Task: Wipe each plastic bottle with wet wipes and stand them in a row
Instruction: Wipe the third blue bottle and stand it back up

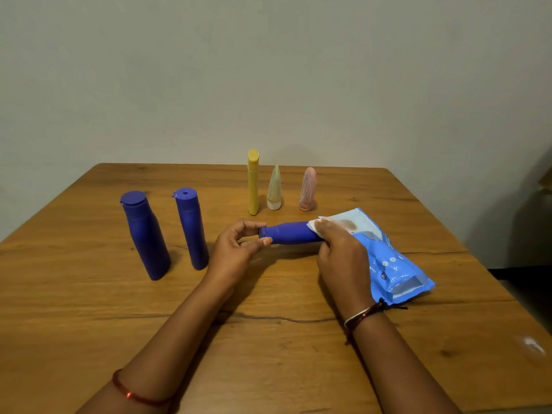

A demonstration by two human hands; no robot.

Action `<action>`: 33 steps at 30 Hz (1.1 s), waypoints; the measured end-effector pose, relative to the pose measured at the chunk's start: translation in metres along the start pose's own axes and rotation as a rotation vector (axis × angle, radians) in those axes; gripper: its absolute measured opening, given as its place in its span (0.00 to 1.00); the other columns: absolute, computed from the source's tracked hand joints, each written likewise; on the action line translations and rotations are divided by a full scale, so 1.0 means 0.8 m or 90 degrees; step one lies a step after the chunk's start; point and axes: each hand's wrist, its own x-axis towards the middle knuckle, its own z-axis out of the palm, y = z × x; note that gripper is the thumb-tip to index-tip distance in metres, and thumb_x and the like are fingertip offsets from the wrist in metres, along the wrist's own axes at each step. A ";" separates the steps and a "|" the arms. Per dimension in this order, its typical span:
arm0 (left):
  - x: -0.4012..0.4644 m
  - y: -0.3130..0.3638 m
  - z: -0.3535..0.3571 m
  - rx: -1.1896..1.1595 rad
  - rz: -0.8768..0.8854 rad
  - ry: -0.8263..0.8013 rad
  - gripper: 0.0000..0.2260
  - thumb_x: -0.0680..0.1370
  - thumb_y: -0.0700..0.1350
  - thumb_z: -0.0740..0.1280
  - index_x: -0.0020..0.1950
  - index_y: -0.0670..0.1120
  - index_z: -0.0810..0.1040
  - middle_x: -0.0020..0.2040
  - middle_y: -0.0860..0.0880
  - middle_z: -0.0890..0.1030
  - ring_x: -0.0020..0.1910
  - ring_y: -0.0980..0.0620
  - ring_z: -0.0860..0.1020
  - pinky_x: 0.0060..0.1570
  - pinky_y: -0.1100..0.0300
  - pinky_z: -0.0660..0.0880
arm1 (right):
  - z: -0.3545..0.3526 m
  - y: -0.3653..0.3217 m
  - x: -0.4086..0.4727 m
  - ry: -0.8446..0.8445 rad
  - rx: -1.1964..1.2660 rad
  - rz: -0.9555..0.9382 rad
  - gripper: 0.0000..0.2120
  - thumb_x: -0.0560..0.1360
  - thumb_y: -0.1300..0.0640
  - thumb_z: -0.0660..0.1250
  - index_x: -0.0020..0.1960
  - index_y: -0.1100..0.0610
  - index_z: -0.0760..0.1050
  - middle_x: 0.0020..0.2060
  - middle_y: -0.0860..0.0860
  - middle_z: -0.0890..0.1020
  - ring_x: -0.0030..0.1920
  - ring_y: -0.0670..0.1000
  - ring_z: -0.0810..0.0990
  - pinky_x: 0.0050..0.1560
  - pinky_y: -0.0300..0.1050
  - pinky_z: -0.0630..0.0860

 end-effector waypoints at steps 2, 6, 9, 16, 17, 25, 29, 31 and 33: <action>-0.002 0.000 0.002 -0.013 0.001 0.007 0.11 0.73 0.40 0.72 0.53 0.50 0.79 0.55 0.54 0.80 0.50 0.56 0.81 0.47 0.60 0.76 | 0.003 -0.003 -0.003 -0.039 0.017 -0.055 0.23 0.70 0.73 0.61 0.61 0.59 0.78 0.60 0.54 0.79 0.63 0.52 0.76 0.65 0.35 0.63; 0.001 0.000 0.001 -0.049 0.003 0.039 0.12 0.74 0.39 0.71 0.56 0.47 0.78 0.54 0.52 0.81 0.45 0.59 0.82 0.39 0.65 0.76 | 0.007 -0.015 -0.011 -0.079 0.047 -0.149 0.22 0.70 0.70 0.61 0.61 0.57 0.78 0.60 0.52 0.79 0.64 0.47 0.74 0.66 0.35 0.64; 0.002 0.003 -0.001 -0.042 0.008 0.055 0.12 0.74 0.38 0.71 0.57 0.47 0.79 0.55 0.53 0.80 0.42 0.62 0.81 0.43 0.65 0.76 | 0.004 -0.009 -0.007 -0.018 0.032 -0.110 0.20 0.69 0.66 0.59 0.57 0.57 0.81 0.57 0.52 0.82 0.60 0.49 0.78 0.63 0.35 0.66; -0.002 0.006 0.000 -0.050 0.022 -0.006 0.11 0.74 0.35 0.69 0.56 0.45 0.79 0.53 0.51 0.81 0.42 0.62 0.81 0.43 0.66 0.77 | -0.002 0.012 0.007 0.030 0.005 -0.027 0.23 0.69 0.74 0.60 0.59 0.59 0.79 0.59 0.55 0.80 0.62 0.54 0.76 0.65 0.38 0.65; -0.003 0.006 0.001 -0.048 0.026 -0.010 0.12 0.74 0.35 0.69 0.56 0.44 0.78 0.53 0.52 0.81 0.42 0.63 0.81 0.44 0.66 0.77 | 0.000 0.011 0.006 0.013 0.002 -0.051 0.24 0.68 0.74 0.59 0.60 0.59 0.78 0.60 0.55 0.79 0.64 0.53 0.75 0.66 0.38 0.63; 0.002 0.003 -0.001 -0.064 0.038 0.025 0.12 0.74 0.34 0.69 0.56 0.44 0.78 0.54 0.50 0.81 0.43 0.62 0.81 0.45 0.66 0.77 | 0.002 -0.001 -0.003 -0.020 0.024 -0.117 0.22 0.68 0.68 0.58 0.57 0.58 0.81 0.57 0.53 0.81 0.61 0.50 0.77 0.64 0.35 0.65; 0.001 0.003 -0.003 -0.053 0.042 -0.007 0.12 0.74 0.34 0.69 0.54 0.48 0.78 0.56 0.51 0.80 0.47 0.60 0.82 0.48 0.64 0.76 | -0.004 0.010 0.006 0.045 0.009 -0.020 0.20 0.70 0.73 0.62 0.57 0.61 0.80 0.57 0.55 0.81 0.60 0.54 0.78 0.64 0.39 0.66; -0.001 0.004 -0.002 -0.048 0.048 -0.026 0.13 0.74 0.34 0.69 0.52 0.50 0.78 0.55 0.52 0.80 0.49 0.59 0.82 0.48 0.64 0.75 | -0.002 0.010 0.007 0.037 0.005 -0.035 0.23 0.69 0.75 0.60 0.59 0.60 0.79 0.59 0.56 0.80 0.62 0.54 0.76 0.65 0.38 0.64; -0.003 0.006 0.000 -0.052 0.057 -0.035 0.13 0.74 0.33 0.69 0.52 0.50 0.78 0.55 0.53 0.80 0.50 0.60 0.82 0.46 0.66 0.76 | 0.002 0.006 0.004 -0.005 0.018 -0.073 0.25 0.68 0.75 0.60 0.61 0.60 0.77 0.61 0.56 0.79 0.65 0.54 0.74 0.67 0.36 0.61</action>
